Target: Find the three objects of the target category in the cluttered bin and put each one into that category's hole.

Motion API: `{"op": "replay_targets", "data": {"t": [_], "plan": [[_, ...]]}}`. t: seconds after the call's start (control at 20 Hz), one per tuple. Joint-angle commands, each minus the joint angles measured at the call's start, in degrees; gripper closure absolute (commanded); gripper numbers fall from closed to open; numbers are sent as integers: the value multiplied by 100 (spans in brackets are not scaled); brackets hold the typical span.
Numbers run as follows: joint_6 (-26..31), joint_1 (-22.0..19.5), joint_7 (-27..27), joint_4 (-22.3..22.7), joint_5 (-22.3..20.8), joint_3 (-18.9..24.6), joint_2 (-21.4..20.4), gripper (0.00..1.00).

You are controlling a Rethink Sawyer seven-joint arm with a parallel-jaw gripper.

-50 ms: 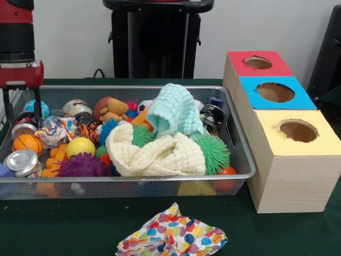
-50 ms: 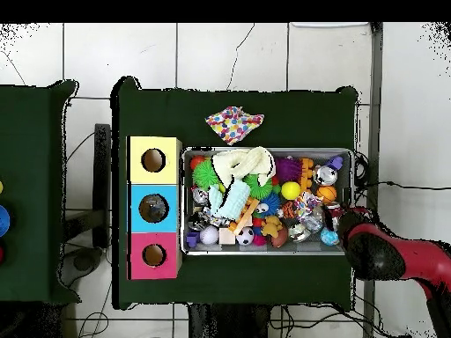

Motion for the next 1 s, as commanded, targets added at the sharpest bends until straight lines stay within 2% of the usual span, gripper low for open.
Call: {"op": "replay_targets", "data": {"t": [0.05, 0.2, 0.4, 0.55, 0.75, 1.0], "plan": [[147, 249, -528, 647, -366, -244, -708, 0], [-23, 508, 12, 979, -416, -470, -1140, 0], [-336, 829, 481, 1166, -583, -804, -1286, 0], [-729, 1321, 1075, 1187, -798, -1302, -1240, 0], [-921, 1509, 1044, 1290, -626, -1550, -1281, 0], [-1281, 1561, 854, 977, -537, -1720, -719, 0]]}}
